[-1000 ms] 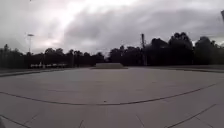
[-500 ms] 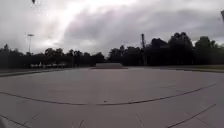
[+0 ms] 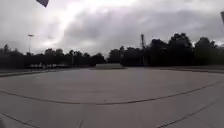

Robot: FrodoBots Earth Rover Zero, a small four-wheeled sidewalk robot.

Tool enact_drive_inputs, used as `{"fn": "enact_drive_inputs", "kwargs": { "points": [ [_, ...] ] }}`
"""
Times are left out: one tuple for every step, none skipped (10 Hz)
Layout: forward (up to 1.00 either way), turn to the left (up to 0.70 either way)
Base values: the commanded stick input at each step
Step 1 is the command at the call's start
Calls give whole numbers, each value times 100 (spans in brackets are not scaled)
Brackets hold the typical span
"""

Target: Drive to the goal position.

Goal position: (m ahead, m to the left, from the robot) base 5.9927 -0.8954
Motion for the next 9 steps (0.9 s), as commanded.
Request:
{"fn": "enact_drive_inputs", "kwargs": {
  "points": [
    [-57,0],
    [-22,0],
    [13,0],
    [48,0],
    [70,0],
    [70,0],
    [70,0],
    [70,0],
    [70,0]
  ]
}}
